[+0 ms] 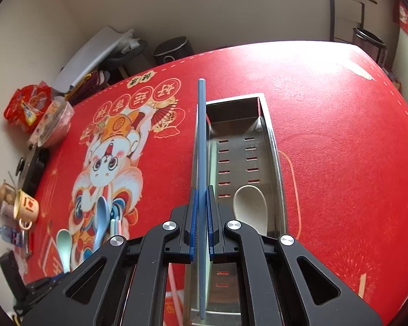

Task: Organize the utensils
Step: 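Carry the blue chopstick into the steel tray and open the right tool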

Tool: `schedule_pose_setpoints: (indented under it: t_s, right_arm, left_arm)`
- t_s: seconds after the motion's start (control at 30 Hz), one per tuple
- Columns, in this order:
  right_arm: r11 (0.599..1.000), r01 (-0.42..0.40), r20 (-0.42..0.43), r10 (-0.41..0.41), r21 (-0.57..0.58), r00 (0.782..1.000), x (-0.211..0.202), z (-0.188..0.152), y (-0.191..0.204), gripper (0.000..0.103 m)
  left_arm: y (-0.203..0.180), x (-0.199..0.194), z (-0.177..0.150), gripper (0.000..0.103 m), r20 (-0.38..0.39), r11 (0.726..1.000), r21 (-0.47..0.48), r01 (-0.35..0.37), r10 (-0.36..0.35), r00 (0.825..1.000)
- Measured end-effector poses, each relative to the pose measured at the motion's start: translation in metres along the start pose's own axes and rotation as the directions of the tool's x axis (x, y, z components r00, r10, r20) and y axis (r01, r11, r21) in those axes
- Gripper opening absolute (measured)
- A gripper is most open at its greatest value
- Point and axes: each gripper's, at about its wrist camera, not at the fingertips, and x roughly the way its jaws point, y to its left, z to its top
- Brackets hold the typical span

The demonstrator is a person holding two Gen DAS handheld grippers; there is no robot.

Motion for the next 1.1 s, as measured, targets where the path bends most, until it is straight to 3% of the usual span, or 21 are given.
schedule_pose_setpoints:
  t_s: [0.37,1.1]
  right_arm:
    - [0.998,0.055,-0.111,-0.054,0.010,0.992,0.042,-0.009,-0.010,0.006]
    - [0.998,0.041,-0.204,-0.032,0.041,0.978,0.056,-0.025,-0.008,0.008]
  left_arm:
    - [-0.001,0.001,-0.001,0.008,-0.001,1.000,0.002,-0.004,0.004,1.000]
    - [-0.001,0.000,-0.001,0.008,-0.001,1.000,0.000,-0.002,0.002,1.000]
